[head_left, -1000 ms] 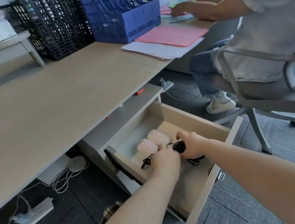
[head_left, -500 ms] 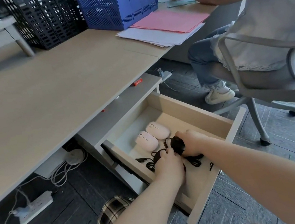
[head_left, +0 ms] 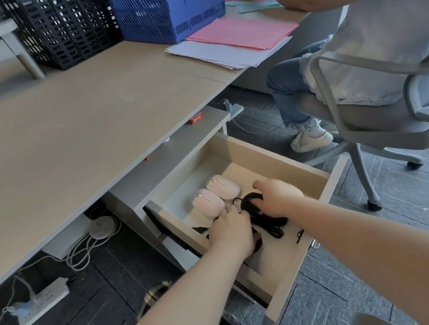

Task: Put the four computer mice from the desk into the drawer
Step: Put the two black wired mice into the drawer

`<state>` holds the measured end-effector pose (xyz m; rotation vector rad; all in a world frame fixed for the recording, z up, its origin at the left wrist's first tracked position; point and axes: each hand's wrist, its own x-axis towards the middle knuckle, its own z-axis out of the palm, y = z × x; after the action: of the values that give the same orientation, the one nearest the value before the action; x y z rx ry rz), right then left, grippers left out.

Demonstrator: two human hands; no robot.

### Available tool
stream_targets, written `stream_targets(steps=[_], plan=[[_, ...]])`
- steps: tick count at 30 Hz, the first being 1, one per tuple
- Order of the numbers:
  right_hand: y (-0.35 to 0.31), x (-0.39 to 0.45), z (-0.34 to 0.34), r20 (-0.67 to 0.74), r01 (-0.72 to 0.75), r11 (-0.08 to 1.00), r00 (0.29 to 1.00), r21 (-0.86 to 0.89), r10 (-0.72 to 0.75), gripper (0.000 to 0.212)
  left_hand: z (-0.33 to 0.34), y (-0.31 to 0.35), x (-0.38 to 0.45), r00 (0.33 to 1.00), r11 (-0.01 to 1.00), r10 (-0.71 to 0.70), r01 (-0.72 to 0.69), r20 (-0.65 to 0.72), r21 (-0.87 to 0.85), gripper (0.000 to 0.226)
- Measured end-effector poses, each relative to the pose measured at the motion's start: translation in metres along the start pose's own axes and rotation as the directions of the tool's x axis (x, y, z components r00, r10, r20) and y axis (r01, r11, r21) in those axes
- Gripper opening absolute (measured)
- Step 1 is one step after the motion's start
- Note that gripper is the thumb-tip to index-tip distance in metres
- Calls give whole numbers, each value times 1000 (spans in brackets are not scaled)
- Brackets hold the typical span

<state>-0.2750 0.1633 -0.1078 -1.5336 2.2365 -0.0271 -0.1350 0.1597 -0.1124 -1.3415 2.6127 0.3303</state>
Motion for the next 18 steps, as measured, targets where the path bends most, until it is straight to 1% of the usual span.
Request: stream_targets(steps=[1, 3, 5, 6, 7, 8, 9, 11, 12, 14, 16, 18], plan=[[1, -3, -5, -91, -36, 999, 995, 38, 39, 38, -6, -2, 0, 1000, 1000, -1, 1, -7, 0, 36], [6, -11, -16, -275, -92, 990, 954, 108, 119, 30, -21, -7, 0, 999, 1000, 6, -6, -34, 4, 34], [13, -21, -24, -381, -140, 985, 909, 103, 169, 29, -39, -13, -1, 997, 1000, 20, -21, -81, -14, 30], [17, -25, -26, -405, -176, 981, 894, 76, 192, 29, -48, -16, -2, 994, 999, 25, -27, -107, -19, 28], [20, -29, -27, -410, -224, 973, 883, 55, 227, 30, -58, -19, -3, 990, 1000, 27, -28, -137, -9, 26], [21, -33, -27, -396, -280, 957, 873, 71, 285, 31, -67, -21, -4, 986, 1000, 25, -23, -167, 13, 25], [23, -36, -27, -364, -341, 931, 856, 134, 366, 36, -76, -24, -5, 980, 999, 20, -13, -199, 38, 26], [21, -42, -29, -270, -423, 839, 811, 342, 519, 49, -90, -31, -6, 966, 997, 19, 0, -257, 74, 27], [20, -44, -29, -229, -435, 791, 795, 430, 562, 57, -96, -36, -7, 959, 997, 24, -1, -282, 82, 26], [16, -49, -28, -186, -435, 734, 781, 521, 596, 72, -105, -47, -6, 941, 997, 26, 2, -338, 83, 20], [12, -51, -31, -166, -425, 687, 768, 589, 618, 78, -112, -59, -4, 918, 996, 22, 12, -395, 85, 18], [8, -53, -35, -135, -416, 620, 750, 666, 648, 79, -118, -68, -4, 900, 997, 22, 13, -436, 79, 25]])
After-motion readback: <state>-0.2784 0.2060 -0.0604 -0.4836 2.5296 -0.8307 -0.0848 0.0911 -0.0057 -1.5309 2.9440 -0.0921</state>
